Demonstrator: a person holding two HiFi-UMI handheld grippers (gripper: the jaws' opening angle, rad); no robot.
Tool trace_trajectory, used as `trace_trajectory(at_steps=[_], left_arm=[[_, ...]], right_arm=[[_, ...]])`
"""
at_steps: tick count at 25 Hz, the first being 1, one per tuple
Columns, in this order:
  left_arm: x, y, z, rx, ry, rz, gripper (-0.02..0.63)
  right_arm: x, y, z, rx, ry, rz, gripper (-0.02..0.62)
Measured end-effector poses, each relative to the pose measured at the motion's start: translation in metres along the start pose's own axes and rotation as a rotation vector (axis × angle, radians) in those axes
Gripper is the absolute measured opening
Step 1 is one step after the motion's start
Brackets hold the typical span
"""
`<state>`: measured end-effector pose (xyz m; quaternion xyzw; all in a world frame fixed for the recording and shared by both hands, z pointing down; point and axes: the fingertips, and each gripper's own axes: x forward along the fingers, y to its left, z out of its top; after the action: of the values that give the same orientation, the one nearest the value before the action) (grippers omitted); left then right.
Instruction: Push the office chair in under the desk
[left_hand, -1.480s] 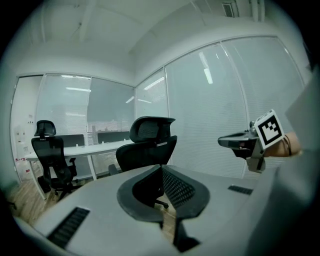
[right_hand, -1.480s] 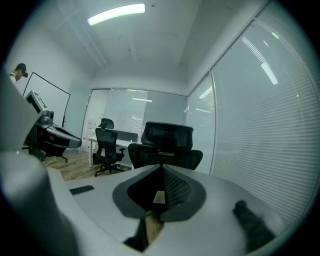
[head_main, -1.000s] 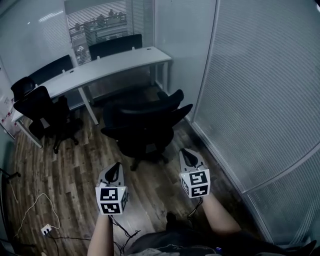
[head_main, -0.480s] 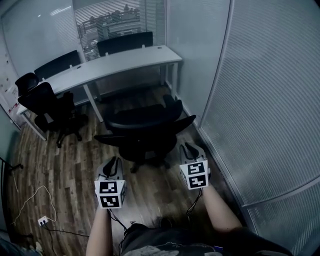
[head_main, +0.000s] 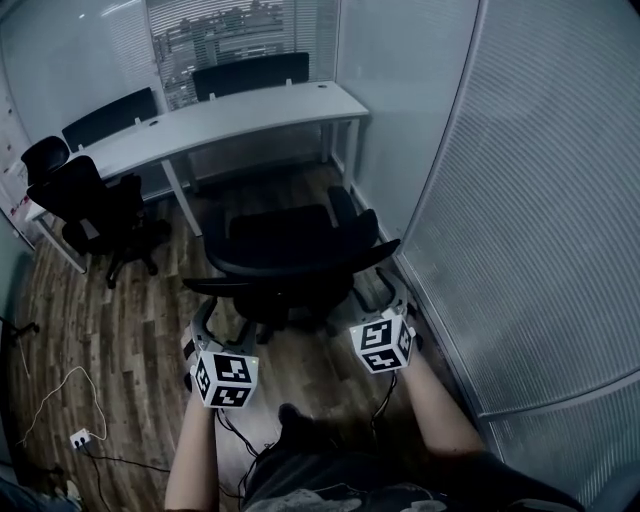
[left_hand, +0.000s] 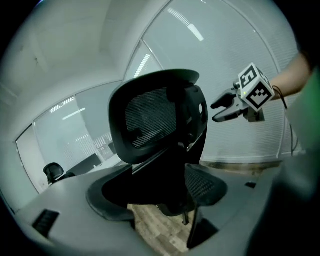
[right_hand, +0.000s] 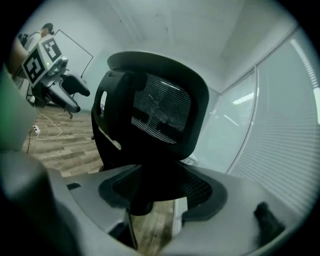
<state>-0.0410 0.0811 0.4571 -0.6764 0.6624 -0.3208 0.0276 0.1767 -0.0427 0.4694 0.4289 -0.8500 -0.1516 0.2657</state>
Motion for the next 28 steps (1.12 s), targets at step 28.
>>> trace_trajectory(at_steps=[28], left_arm=[[0.114,0.057,-0.027,0.416,0.137,0.0,0.278]], right_arm=[[0.101,-0.035,-0.012,-0.463,0.212,-0.053,0.283]])
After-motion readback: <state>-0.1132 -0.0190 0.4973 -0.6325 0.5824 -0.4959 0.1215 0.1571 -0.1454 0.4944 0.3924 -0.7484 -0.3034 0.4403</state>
